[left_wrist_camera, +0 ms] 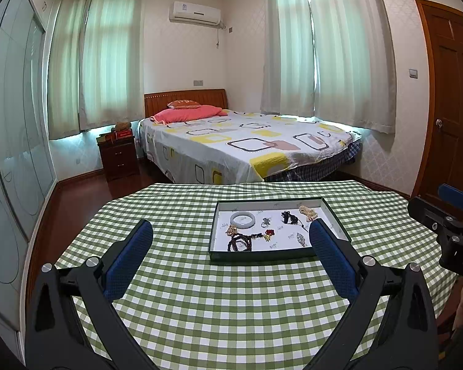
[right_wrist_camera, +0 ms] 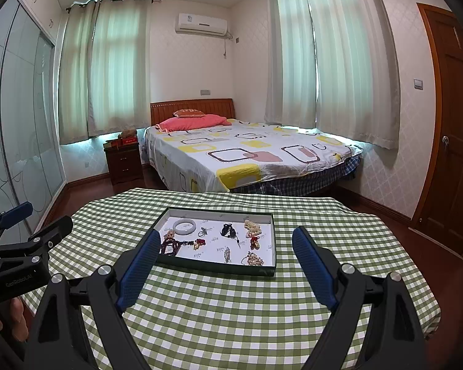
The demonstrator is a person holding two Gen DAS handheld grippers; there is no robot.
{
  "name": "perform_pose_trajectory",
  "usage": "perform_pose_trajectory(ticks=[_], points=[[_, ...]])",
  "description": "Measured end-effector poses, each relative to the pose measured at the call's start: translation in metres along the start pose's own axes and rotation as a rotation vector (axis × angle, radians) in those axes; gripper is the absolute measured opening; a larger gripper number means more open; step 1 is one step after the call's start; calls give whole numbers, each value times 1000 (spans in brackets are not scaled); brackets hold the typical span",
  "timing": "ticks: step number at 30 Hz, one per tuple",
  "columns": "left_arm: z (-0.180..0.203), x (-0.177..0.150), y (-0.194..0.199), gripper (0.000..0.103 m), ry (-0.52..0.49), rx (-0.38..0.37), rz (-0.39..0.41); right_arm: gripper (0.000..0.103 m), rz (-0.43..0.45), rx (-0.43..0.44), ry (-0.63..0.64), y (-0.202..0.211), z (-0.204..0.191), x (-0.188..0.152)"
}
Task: Organize jewelry
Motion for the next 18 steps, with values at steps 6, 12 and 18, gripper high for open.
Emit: perform_pose_trajectory(ticks=[6, 12, 18], points=[[-1, -1, 0, 99, 3, 4, 2, 84, -1, 0, 0, 0, 0, 0], [-2, -2, 0, 99, 5, 7, 3, 84, 0, 0, 0, 0, 0, 0], [-3, -4, -2, 99, 6, 12, -1, 84, -1, 0, -1, 0, 0, 0]])
Point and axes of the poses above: each gripper's, at about its wrist camera, not at the fingertips, and y roughly against the way its jaws point, z to its right, x to its top, the point moved 1 cm from there along -y, roughly the way its jaws point, and after that the axes turned 14 degrees about -y, right-handed, at the moved point
